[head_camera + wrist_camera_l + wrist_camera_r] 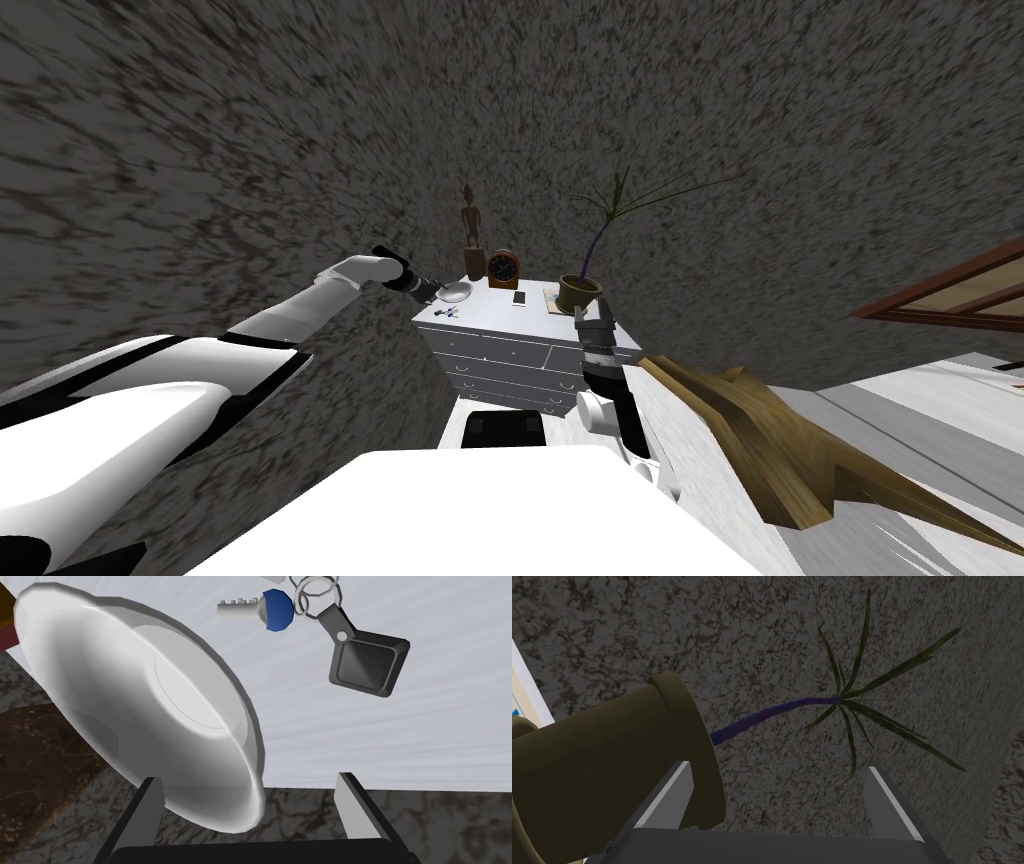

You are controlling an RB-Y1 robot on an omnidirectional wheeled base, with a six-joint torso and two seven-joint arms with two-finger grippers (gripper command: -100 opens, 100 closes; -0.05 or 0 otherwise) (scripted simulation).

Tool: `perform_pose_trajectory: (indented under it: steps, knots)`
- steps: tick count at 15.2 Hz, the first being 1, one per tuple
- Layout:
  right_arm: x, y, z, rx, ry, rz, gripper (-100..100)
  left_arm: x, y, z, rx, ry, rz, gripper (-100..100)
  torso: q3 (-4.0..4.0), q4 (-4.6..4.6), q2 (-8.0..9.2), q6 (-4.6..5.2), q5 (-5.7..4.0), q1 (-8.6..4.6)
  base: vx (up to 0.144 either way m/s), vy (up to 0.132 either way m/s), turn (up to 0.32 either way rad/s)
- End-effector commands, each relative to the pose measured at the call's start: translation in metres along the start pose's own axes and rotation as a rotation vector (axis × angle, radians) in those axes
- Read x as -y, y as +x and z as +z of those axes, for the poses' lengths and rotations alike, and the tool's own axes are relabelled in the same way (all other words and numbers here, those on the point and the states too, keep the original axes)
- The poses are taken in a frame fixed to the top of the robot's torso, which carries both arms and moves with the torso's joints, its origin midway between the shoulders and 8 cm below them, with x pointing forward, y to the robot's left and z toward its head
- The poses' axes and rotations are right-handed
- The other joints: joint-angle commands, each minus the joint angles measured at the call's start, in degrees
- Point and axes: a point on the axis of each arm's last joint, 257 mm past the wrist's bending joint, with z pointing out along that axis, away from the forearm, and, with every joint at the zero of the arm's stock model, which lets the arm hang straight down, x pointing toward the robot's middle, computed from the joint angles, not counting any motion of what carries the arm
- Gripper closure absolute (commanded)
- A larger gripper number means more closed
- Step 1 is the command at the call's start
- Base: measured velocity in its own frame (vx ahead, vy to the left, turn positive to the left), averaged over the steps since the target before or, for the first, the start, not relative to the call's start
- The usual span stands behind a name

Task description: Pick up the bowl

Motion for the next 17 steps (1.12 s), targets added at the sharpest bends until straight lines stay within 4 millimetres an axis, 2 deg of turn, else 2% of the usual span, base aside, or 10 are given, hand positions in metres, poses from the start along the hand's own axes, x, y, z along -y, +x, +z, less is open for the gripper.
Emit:
perform_pose_trajectory:
  steps: [1, 4, 7, 9, 10, 12, 13, 15, 16, 17]
  knots:
    - [0.000, 0.000, 0.000, 0.000, 0.000, 0.000, 0, 0.000, 0.000, 0.000, 0.000, 0.000, 0.000, -100, 0.00, 0.00, 0.00, 0.00, 0.00, 0.00, 0.011, -0.012, -0.001]
    - [0.000, 0.000, 0.000, 0.000, 0.000, 0.000, 0, -0.013, -0.004, -0.008, 0.043, -0.010, -0.012, -100, 0.01, 0.01, 0.00, 0.01, 0.03, 0.18, 0.030, 0.029, -0.110]
    - [0.000, 0.000, 0.000, 0.000, 0.000, 0.000, 0, -0.018, -0.005, -0.015, 0.068, -0.011, -0.023, -100, -0.03, -0.01, -0.05, -0.01, 0.07, 0.29, 0.038, 0.045, -0.081]
    - [0.000, 0.000, 0.000, 0.000, 0.000, 0.000, 0, -0.015, -0.003, -0.018, 0.072, -0.005, -0.031, -100, -0.02, -0.01, -0.03, 0.00, 0.07, 0.31, 0.025, 0.040, -0.068]
    - [0.000, 0.000, 0.000, 0.000, 0.000, 0.000, 0, -0.024, -0.003, -0.020, 0.085, -0.013, -0.033, -100, -0.01, -0.01, -0.01, -0.01, 0.07, 0.28, 0.026, 0.034, -0.085]
    - [0.000, 0.000, 0.000, 0.000, 0.000, 0.000, 0, -0.020, -0.001, -0.023, 0.087, -0.006, -0.040, -100, -0.01, 0.00, -0.02, 0.00, 0.06, 0.27, 0.028, 0.034, -0.067]
    - [0.000, 0.000, 0.000, 0.000, 0.000, 0.000, 0, -0.030, 0.001, -0.025, 0.096, -0.015, -0.041, -100, -0.01, 0.00, -0.02, -0.01, 0.06, 0.25, 0.022, 0.022, -0.077]
    - [0.000, 0.000, 0.000, 0.000, 0.000, 0.000, 0, -0.026, 0.004, -0.027, 0.096, -0.009, -0.050, -100, -0.01, 0.08, -0.10, 0.01, -0.18, 0.59, 0.017, 0.017, -0.075]
    - [0.000, 0.000, 0.000, 0.000, 0.000, 0.000, 0, -0.036, 0.009, -0.027, 0.099, -0.017, -0.053, -100, -0.02, 0.07, -0.12, -0.01, -0.15, 0.68, 0.026, 0.039, -0.090]
    - [0.000, 0.000, 0.000, 0.000, 0.000, 0.000, 0, -0.034, 0.010, -0.030, 0.102, -0.014, -0.055, -100, -0.04, 0.08, -0.16, 0.00, -0.19, 0.84, 0.034, 0.032, -0.109]
